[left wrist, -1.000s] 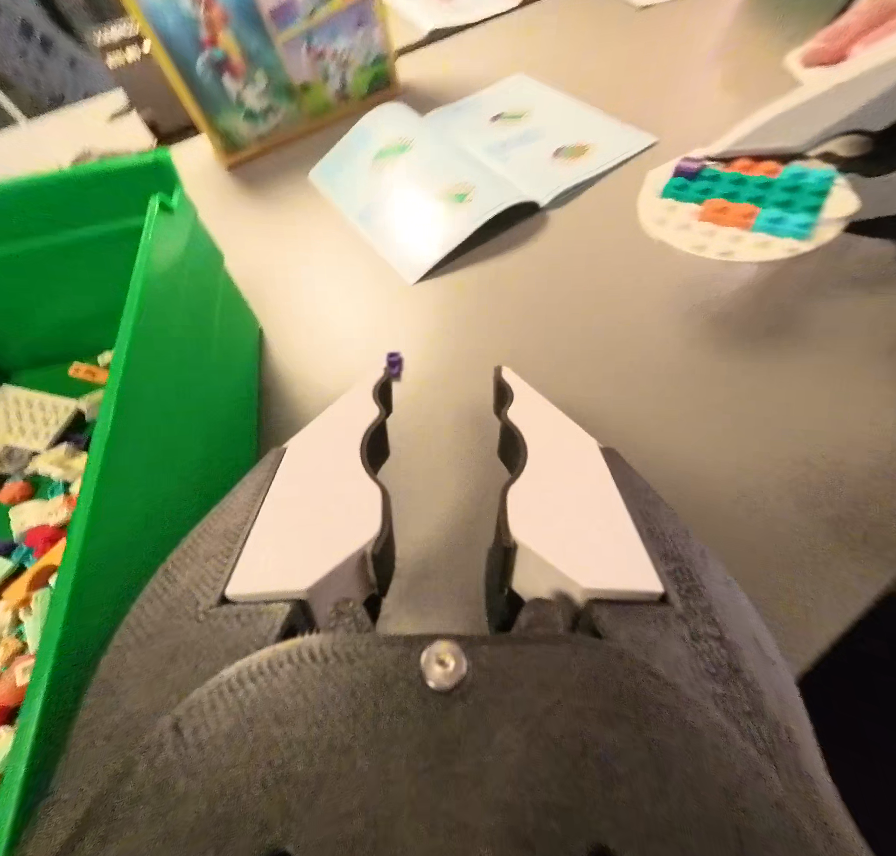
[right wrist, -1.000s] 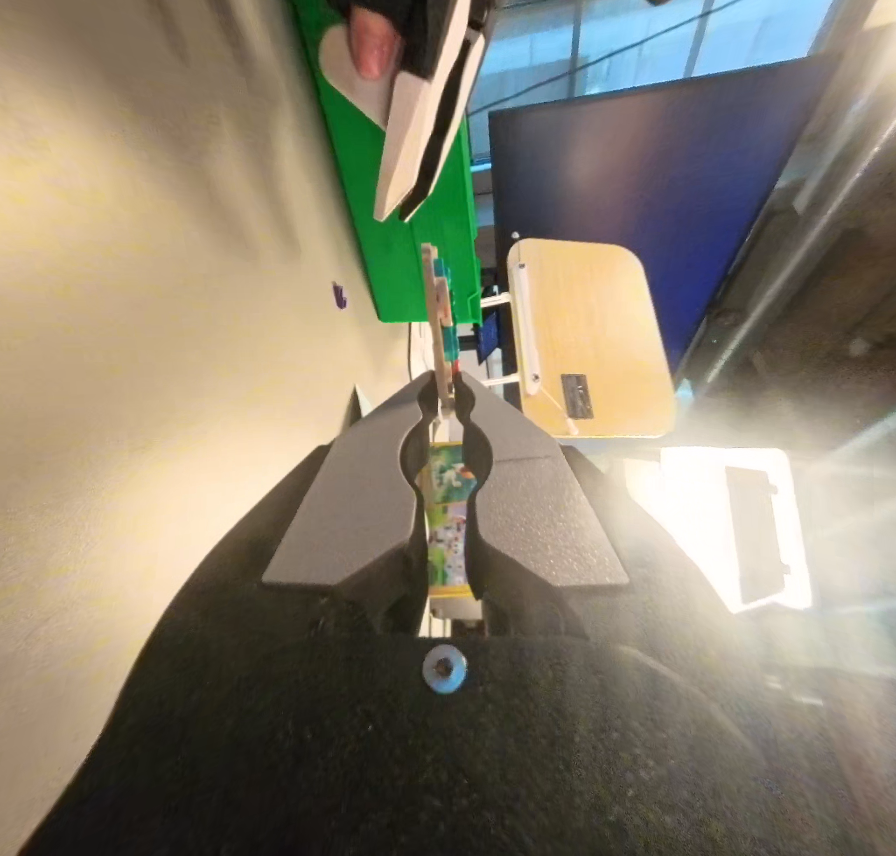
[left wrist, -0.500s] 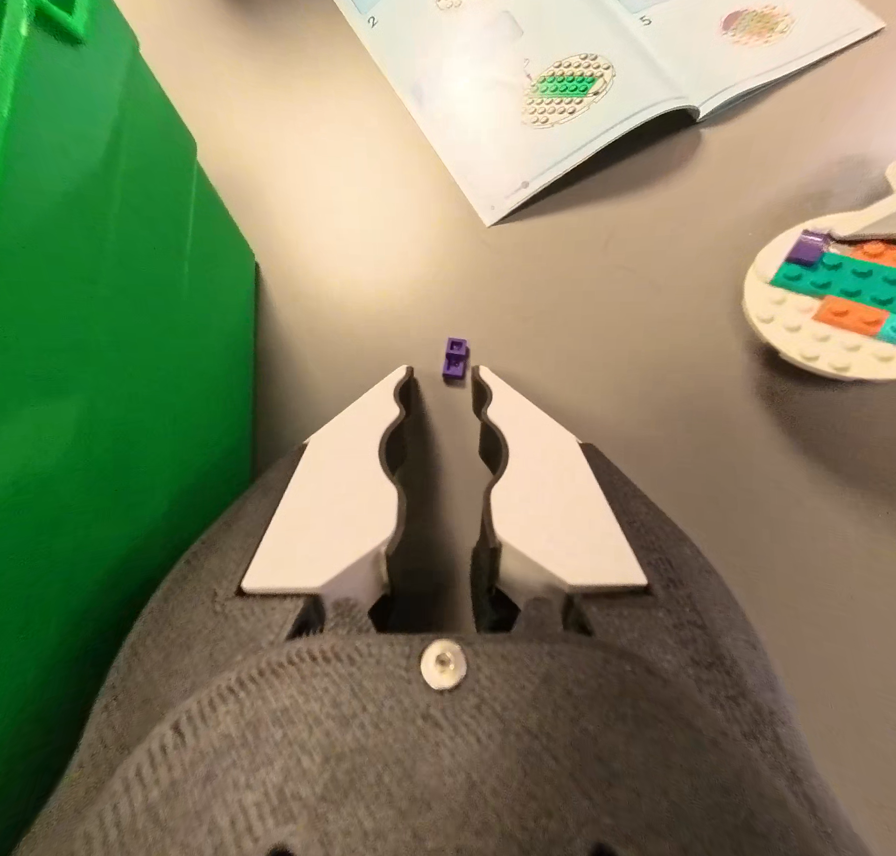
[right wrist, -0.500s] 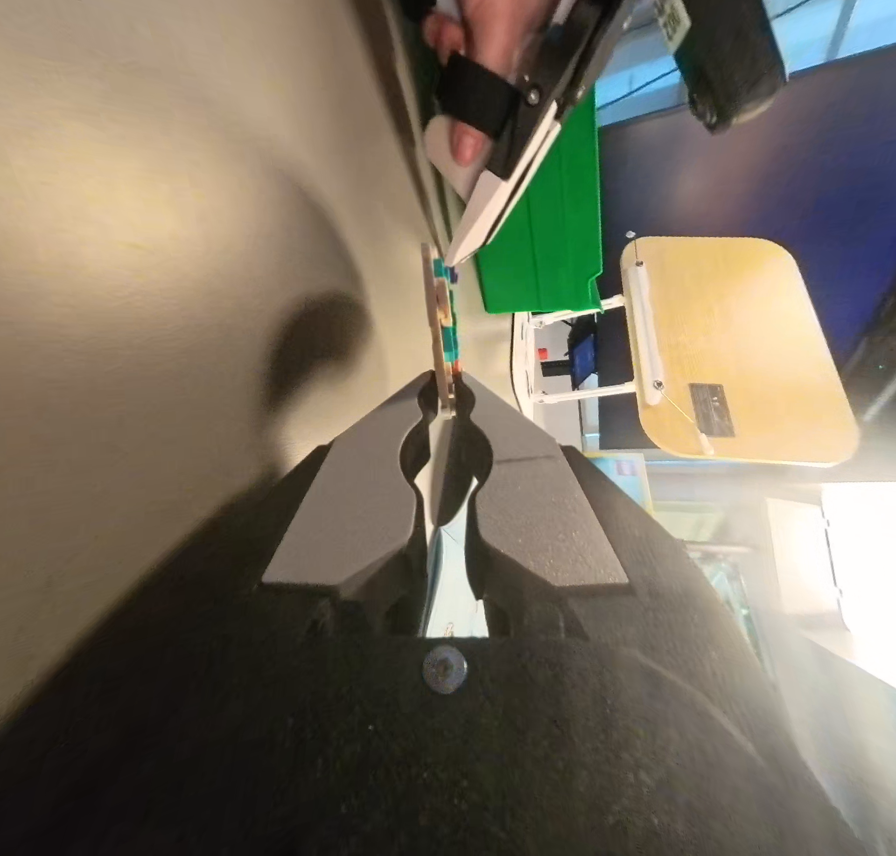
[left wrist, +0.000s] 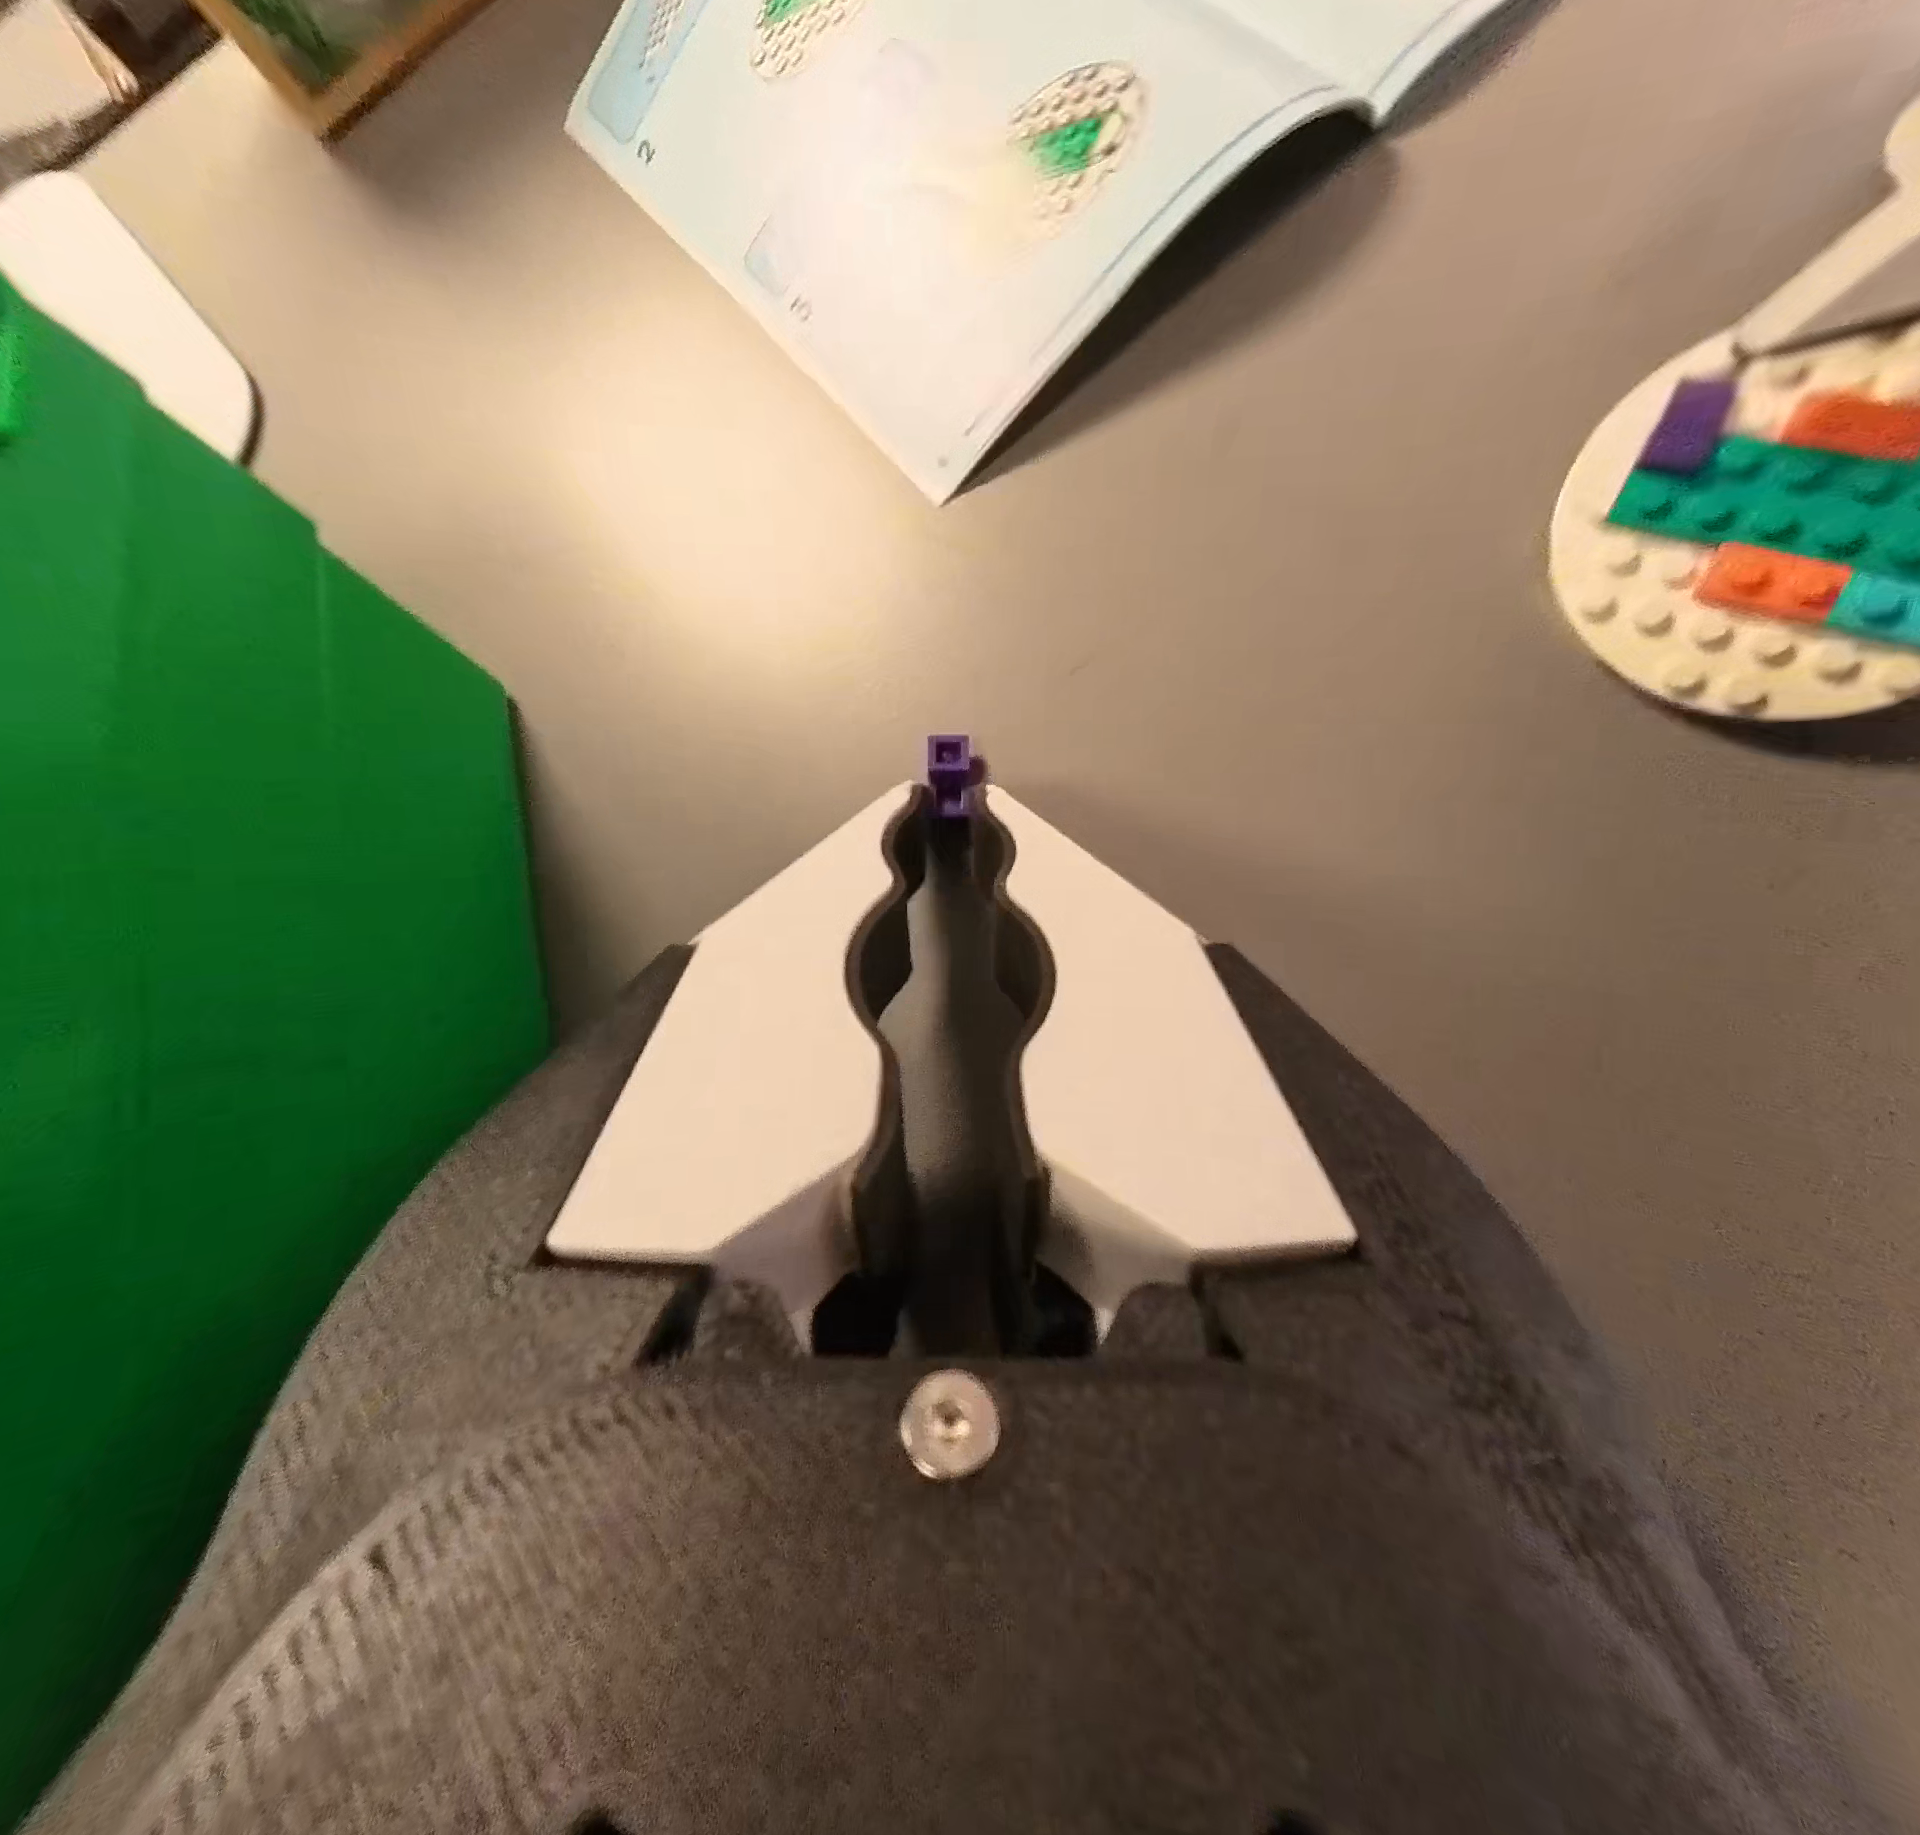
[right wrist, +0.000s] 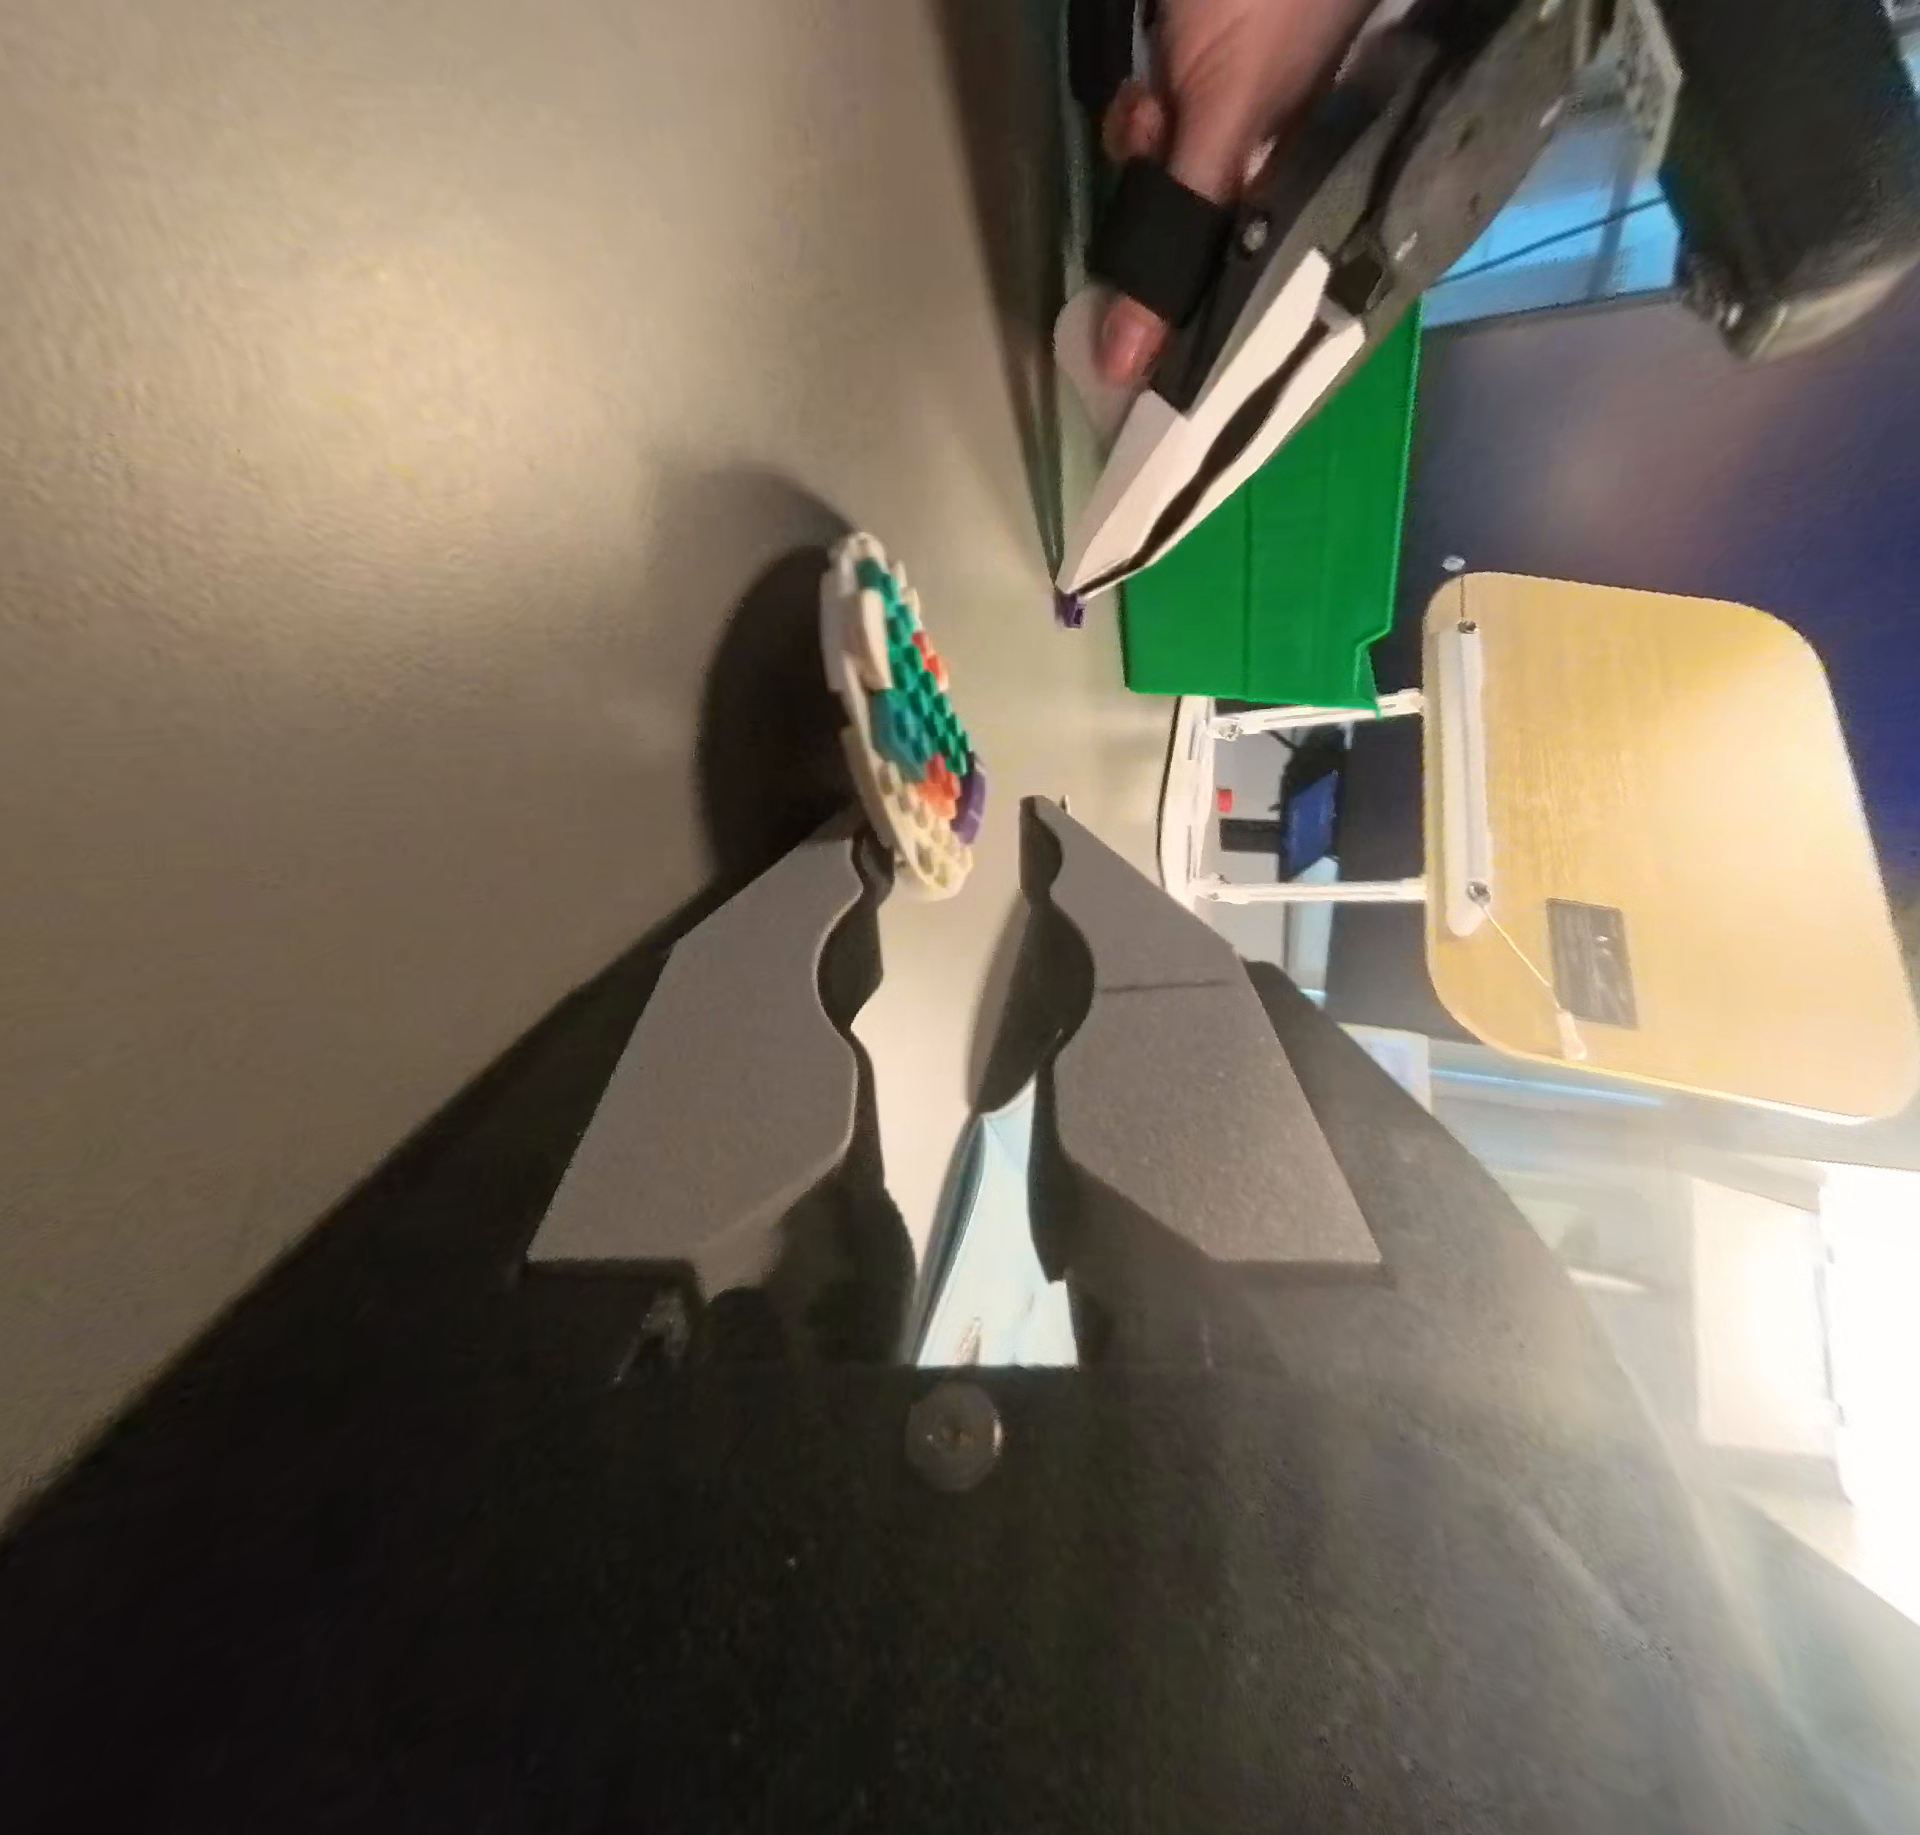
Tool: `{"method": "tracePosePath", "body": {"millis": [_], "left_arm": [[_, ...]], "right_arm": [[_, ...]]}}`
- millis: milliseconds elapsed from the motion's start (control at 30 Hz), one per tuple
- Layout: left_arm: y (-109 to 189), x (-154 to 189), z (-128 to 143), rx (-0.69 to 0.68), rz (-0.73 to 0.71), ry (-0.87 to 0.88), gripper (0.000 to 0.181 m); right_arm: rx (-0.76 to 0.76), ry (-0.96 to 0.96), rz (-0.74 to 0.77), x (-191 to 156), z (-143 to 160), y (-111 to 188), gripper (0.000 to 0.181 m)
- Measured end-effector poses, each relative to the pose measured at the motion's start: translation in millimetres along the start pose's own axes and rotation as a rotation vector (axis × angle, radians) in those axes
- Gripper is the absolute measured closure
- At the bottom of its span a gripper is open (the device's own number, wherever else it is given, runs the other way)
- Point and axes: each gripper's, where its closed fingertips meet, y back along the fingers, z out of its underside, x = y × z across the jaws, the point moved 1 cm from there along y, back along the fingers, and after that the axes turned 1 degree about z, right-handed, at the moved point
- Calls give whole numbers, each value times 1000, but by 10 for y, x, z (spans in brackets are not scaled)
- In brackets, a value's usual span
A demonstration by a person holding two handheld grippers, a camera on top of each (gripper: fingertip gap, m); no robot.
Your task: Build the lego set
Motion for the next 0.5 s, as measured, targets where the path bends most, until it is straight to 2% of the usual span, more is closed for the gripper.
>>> {"method": "tracePosePath", "body": {"millis": [33,167,300,367,500], "left_arm": [[0,24,-13,11,-12,-34,174],[41,82,-132,100,-92,-154,174],[133,120,-329,202,-247,-342,174],[162,171,-433,247,-326,-462,174],[209,296,-626,302,-473,-740,174]], "right_arm": [[14,-15,-17,-7,7,35,156],[56,-152,-68,12,94,194,141],[69,-308,-135,17,186,318,128],[76,-442,-232,-27,206,364,128],[33,-645,-410,-79,288,471,107]]}}
